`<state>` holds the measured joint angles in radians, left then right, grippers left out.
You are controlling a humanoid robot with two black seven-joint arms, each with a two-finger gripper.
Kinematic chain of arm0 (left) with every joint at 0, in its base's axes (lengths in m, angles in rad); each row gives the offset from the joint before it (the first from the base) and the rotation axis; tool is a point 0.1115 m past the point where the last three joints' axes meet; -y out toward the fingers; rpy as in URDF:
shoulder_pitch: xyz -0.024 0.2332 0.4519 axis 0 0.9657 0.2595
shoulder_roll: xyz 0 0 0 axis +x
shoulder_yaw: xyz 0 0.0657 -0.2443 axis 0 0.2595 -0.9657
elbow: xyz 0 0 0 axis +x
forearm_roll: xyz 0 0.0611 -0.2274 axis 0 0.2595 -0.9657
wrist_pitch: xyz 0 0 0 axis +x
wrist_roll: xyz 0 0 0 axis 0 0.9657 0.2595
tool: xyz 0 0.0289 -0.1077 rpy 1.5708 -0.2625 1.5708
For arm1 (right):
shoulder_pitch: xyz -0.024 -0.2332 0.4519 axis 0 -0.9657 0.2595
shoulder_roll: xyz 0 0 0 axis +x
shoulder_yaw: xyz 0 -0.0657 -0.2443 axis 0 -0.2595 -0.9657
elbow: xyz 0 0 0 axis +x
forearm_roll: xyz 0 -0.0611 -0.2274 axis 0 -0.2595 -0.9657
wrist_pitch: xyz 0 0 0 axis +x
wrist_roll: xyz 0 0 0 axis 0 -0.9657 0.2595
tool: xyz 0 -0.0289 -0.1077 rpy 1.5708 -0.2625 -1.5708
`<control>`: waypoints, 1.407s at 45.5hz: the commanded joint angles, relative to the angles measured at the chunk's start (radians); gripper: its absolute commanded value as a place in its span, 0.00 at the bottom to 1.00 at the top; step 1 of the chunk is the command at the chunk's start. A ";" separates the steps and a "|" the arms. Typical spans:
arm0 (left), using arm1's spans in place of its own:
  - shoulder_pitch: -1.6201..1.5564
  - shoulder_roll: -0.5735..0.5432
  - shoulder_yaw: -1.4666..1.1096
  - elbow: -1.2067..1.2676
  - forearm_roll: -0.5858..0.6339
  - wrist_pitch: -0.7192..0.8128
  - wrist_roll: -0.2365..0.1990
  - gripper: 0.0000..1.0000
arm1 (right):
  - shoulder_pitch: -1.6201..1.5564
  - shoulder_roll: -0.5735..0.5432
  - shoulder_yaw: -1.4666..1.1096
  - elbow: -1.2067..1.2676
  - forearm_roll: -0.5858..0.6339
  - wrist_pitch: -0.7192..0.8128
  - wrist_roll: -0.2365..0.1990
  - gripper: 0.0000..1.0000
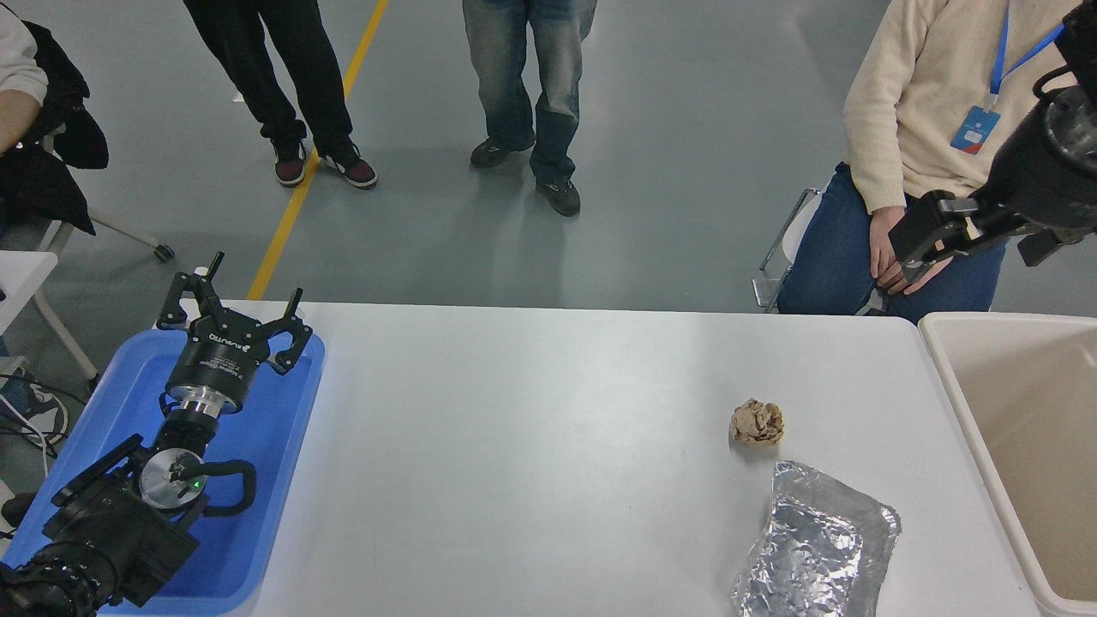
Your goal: Pick up foil plate and place in dustbin
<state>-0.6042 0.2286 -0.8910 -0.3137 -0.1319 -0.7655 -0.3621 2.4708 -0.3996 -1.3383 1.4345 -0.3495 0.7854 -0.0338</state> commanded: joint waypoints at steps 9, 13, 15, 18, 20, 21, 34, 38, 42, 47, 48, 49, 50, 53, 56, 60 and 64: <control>0.000 0.000 0.000 0.001 0.000 0.000 0.000 1.00 | 0.008 -0.007 0.001 0.000 0.001 0.000 0.000 1.00; 0.000 0.000 0.000 0.001 0.000 0.000 0.000 1.00 | 0.003 -0.007 0.001 0.000 0.001 0.000 0.000 1.00; 0.000 0.000 0.000 0.001 0.000 0.000 0.000 1.00 | 0.008 -0.007 0.001 0.000 0.001 0.000 0.000 1.00; 0.000 0.000 0.000 -0.001 0.000 0.000 0.000 1.00 | 0.010 -0.007 0.001 0.000 0.001 0.000 0.000 1.00; 0.000 0.000 0.000 0.001 0.000 0.000 0.000 1.00 | 0.010 -0.007 0.001 0.000 0.001 0.000 0.000 1.00; 0.000 0.000 0.000 -0.001 0.000 0.000 0.000 1.00 | 0.010 -0.005 0.001 0.000 0.001 0.000 0.000 1.00; 0.000 0.000 0.000 -0.001 0.000 0.000 0.000 1.00 | 0.011 -0.013 -0.001 0.000 0.000 0.000 0.000 1.00; 0.000 0.000 0.000 -0.001 0.000 0.000 0.000 1.00 | 0.010 -0.018 -0.004 0.000 0.000 0.000 0.000 1.00; 0.000 0.000 0.000 0.001 0.000 0.000 0.000 1.00 | 0.005 -0.028 -0.010 0.000 0.001 0.000 0.000 1.00; 0.000 0.000 0.000 0.001 0.000 0.000 0.000 1.00 | 0.007 -0.038 -0.024 0.000 0.000 0.000 0.000 1.00; 0.000 0.000 0.000 -0.001 0.000 0.000 0.000 1.00 | 0.007 -0.038 -0.025 0.000 0.000 0.000 0.000 1.00; 0.000 0.000 0.000 -0.001 0.000 0.000 0.000 1.00 | 0.007 -0.038 -0.025 0.000 0.001 0.000 0.000 1.00; 0.000 0.000 0.000 0.001 0.000 0.000 0.000 1.00 | 0.010 -0.039 -0.022 0.001 0.001 0.000 0.000 1.00; 0.000 0.000 0.000 0.001 0.000 0.000 0.000 1.00 | 0.010 -0.039 -0.024 0.001 0.003 0.000 0.000 1.00; 0.001 0.000 0.000 0.001 0.000 0.000 0.000 1.00 | 0.007 -0.041 -0.022 0.003 0.004 0.000 0.000 1.00; 0.000 0.000 0.000 -0.001 0.000 0.000 0.000 1.00 | -0.023 -0.039 -0.024 0.004 0.009 0.000 0.000 1.00; 0.001 0.001 0.000 0.001 0.000 0.000 -0.001 1.00 | -0.039 -0.041 -0.022 0.004 0.009 0.000 0.000 1.00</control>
<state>-0.6044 0.2286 -0.8912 -0.3137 -0.1319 -0.7655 -0.3620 2.4648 -0.4362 -1.3585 1.4369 -0.3445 0.7854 -0.0338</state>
